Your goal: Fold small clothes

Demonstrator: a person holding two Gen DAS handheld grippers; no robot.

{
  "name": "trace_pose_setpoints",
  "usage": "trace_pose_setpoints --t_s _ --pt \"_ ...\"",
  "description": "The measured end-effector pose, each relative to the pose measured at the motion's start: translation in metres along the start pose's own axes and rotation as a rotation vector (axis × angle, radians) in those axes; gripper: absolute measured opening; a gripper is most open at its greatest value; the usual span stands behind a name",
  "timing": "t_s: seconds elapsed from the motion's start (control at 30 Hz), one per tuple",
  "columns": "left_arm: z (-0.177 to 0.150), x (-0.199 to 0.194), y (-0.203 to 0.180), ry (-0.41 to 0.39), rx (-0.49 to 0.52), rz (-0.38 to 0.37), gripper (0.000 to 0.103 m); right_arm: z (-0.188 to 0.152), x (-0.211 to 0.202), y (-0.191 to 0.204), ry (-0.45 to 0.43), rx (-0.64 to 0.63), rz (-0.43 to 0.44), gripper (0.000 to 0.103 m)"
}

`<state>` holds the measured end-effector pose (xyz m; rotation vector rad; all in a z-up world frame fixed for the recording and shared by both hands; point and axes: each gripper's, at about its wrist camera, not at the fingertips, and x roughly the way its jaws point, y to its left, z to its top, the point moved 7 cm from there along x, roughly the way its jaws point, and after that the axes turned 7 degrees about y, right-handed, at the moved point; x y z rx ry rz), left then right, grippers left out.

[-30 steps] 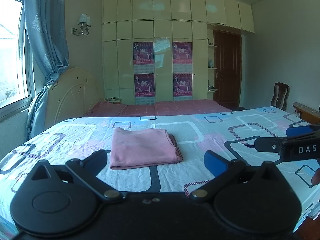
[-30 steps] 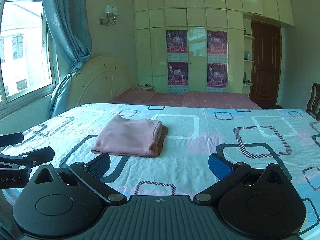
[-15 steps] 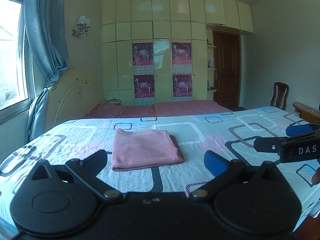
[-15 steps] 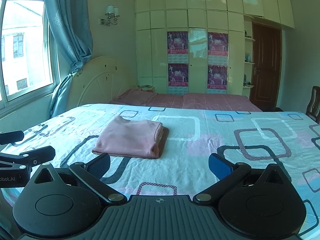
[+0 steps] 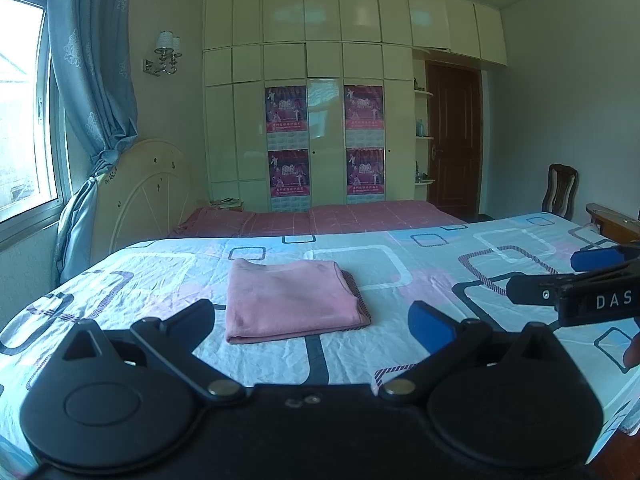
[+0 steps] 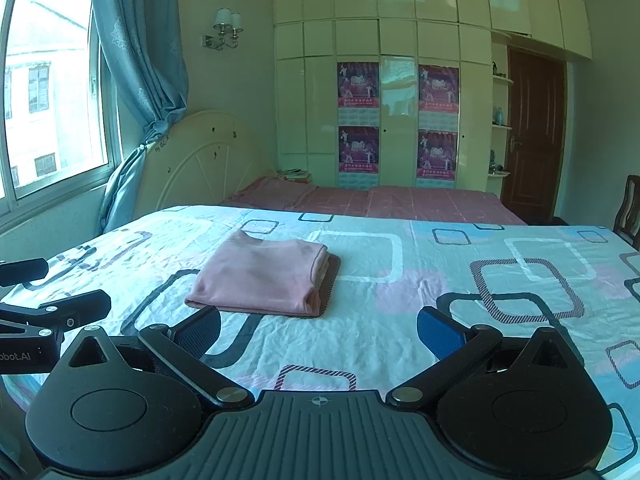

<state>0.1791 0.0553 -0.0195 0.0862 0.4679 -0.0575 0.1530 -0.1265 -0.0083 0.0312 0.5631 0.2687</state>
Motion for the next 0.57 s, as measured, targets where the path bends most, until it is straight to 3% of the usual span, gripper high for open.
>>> trace_pose_setpoints --t_s 0.57 --pt "-0.0006 0.0027 0.0026 -0.004 -0.002 0.017 0.102 -0.0016 0.0033 -0.0019 0.005 0.001 0.004 0.103"
